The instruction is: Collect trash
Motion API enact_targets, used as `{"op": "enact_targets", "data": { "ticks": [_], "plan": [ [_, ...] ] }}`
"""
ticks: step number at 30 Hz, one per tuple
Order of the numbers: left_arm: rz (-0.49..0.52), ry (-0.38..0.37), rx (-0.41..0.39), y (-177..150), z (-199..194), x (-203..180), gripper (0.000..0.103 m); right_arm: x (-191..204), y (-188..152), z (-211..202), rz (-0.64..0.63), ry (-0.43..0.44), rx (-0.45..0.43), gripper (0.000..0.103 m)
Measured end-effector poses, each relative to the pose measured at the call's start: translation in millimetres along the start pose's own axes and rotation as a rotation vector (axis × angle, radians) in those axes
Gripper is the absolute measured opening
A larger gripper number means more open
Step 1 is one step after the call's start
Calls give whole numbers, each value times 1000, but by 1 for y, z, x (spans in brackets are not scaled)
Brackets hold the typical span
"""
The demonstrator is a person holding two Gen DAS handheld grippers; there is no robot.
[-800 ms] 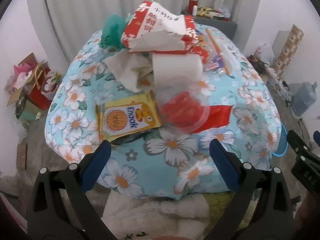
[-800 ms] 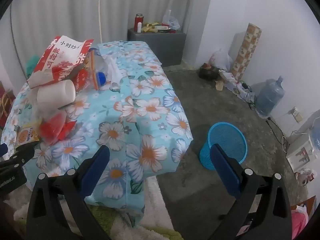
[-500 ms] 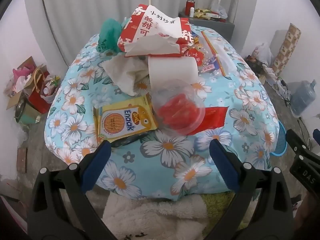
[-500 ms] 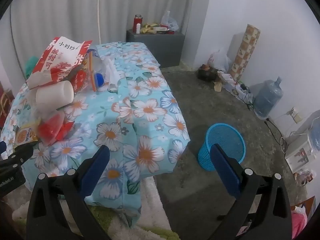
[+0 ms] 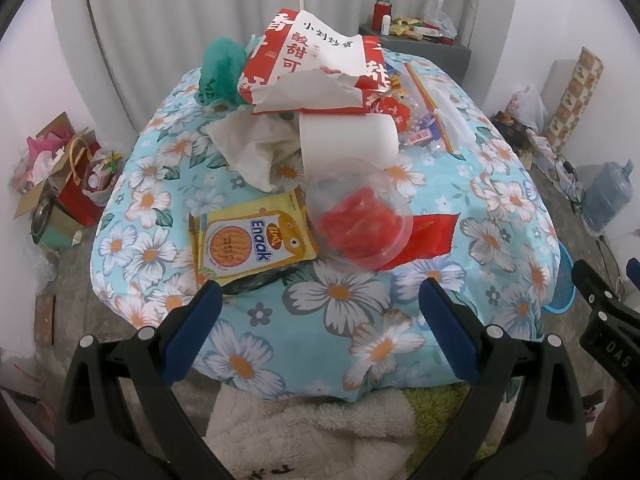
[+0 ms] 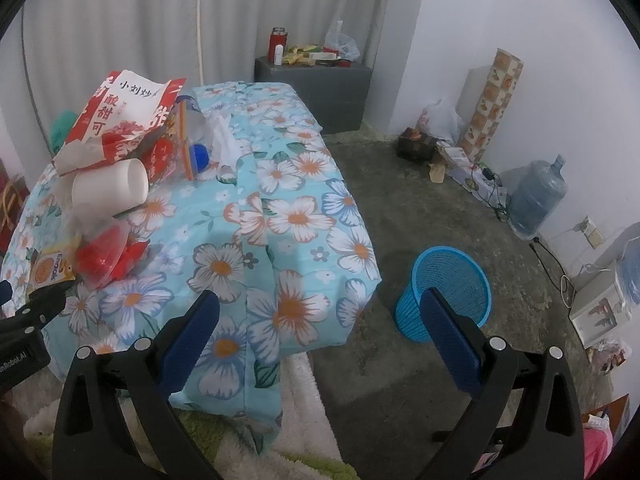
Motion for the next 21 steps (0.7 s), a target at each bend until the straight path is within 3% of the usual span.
{"op": "enact_targets", "data": {
  "ticks": [21],
  "plan": [
    [-13, -5, 2, 0, 1, 6, 94, 6, 1, -1, -5, -1, -2, 98]
  ]
}}
Point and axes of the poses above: each gripper's, at about its wrist camera, not at the fingertips, and z roughly the way its jaws point, x to its left, y to its top, the point moved 2 cm from there along z, roughly the way its jaws point, and after that the axes turned 5 degrees about y, right-handed, at the moved point
